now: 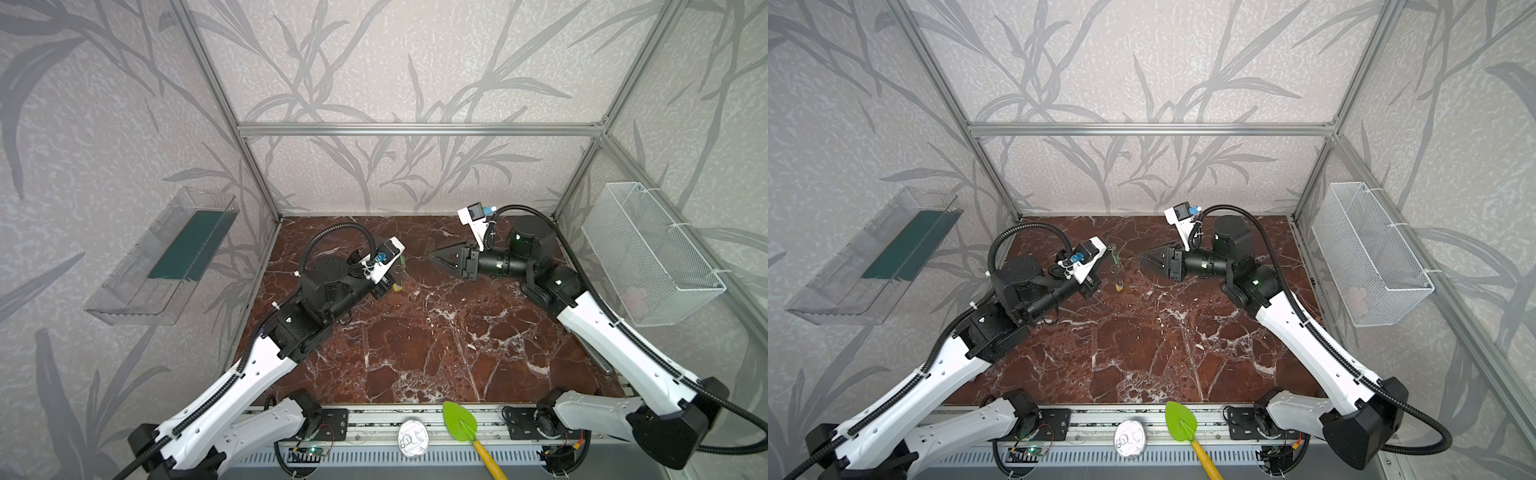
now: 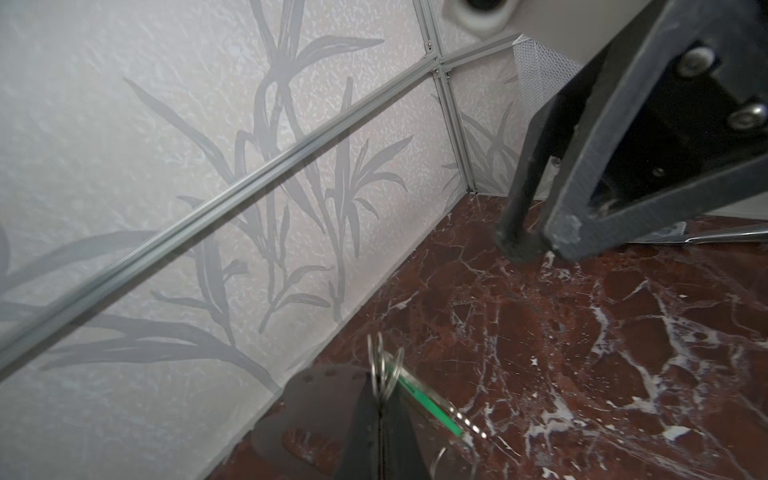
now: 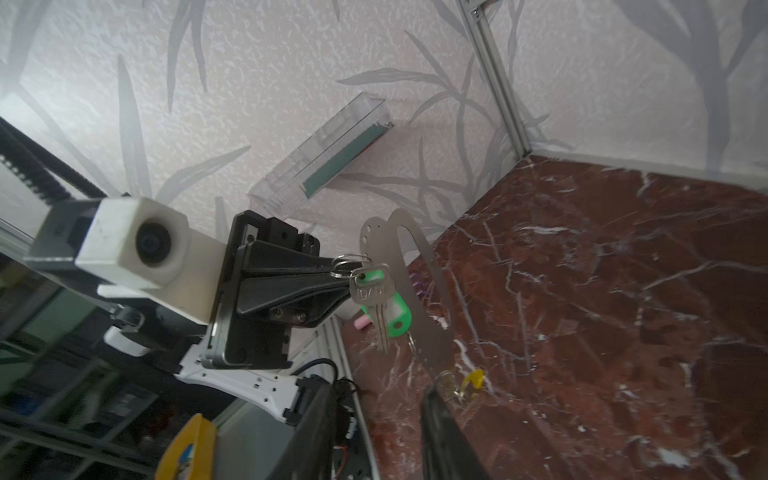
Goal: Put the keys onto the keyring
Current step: 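Bring the plate back up between both grippers, right gripper reaching to the ring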
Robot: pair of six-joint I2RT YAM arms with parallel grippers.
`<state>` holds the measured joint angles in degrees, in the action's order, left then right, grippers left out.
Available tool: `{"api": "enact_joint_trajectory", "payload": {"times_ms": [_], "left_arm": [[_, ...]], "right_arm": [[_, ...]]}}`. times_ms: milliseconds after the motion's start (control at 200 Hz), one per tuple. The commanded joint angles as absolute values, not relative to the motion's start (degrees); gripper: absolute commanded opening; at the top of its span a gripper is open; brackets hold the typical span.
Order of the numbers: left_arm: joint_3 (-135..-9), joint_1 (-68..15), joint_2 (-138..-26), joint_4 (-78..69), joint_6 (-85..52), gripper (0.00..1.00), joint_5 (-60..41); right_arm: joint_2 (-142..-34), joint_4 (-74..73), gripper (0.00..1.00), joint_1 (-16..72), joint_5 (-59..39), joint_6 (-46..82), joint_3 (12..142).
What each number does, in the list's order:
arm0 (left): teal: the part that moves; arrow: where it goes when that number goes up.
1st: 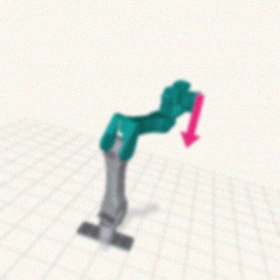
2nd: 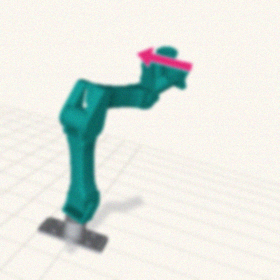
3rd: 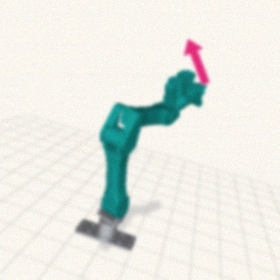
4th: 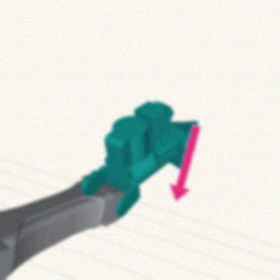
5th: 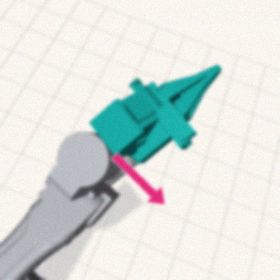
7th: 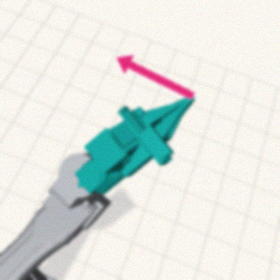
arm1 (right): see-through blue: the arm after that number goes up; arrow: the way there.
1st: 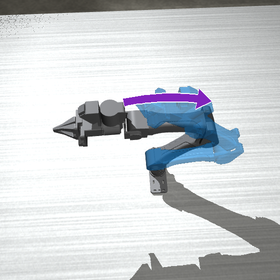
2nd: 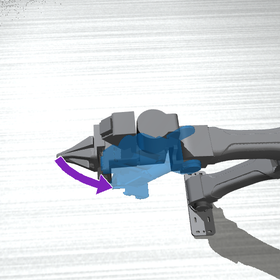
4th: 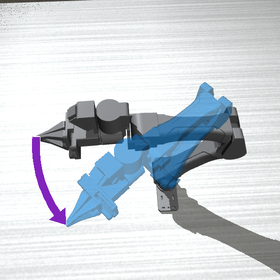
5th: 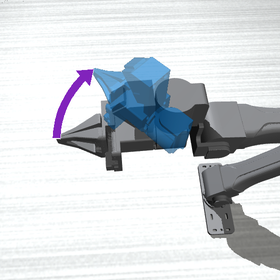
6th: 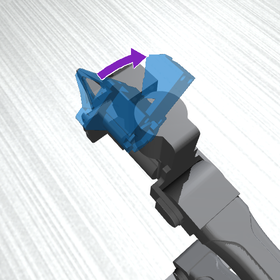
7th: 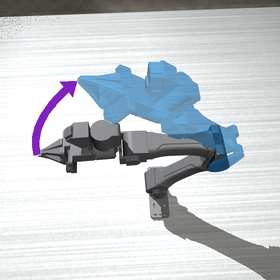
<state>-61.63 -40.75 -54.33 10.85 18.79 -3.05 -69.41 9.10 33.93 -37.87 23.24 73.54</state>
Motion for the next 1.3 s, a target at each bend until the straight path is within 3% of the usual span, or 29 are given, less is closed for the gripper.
{"api": "enact_joint_trajectory", "payload": {"times_ms": [0,135,395,680,950,1090,1295], "left_arm": [[-65.3,-40.4,-54.6,19.2,5.6,0.00,-6.4],[-69.1,-40.5,-55.9,25.7,-0.6,0.00,-7.5],[-71.5,-40.5,-58.1,29.9,-5.8,0.00,-14.2],[-70.3,-40.5,-57.1,29.4,-6.2,0.00,-17.0],[-70.2,-40.4,-56.8,29.5,-5.6,0.00,-18.6],[-70.1,-40.4,-56.8,30.2,-5.3,0.00,-18.5],[-69.2,-40.4,-55.6,29.8,-4.8,0.00,-18.4]], "right_arm": [[-68.7,15.4,0.36,35.3,-28.8,7.2,76.0],[-69.1,14.4,0.20,38.4,-28.1,-2.9,75.9],[-71.4,13.5,0.26,42.9,-31.0,-11.3,75.5],[-72.9,13.3,0.25,45.0,-29.5,-12.8,75.4],[-75.6,14.4,0.13,46.7,-28.4,-13.6,77.3],[-76.2,14.4,0.00,47.2,-28.0,-13.2,77.9],[-76.7,15.3,0.00,47.3,-26.7,-12.1,79.2]]}}
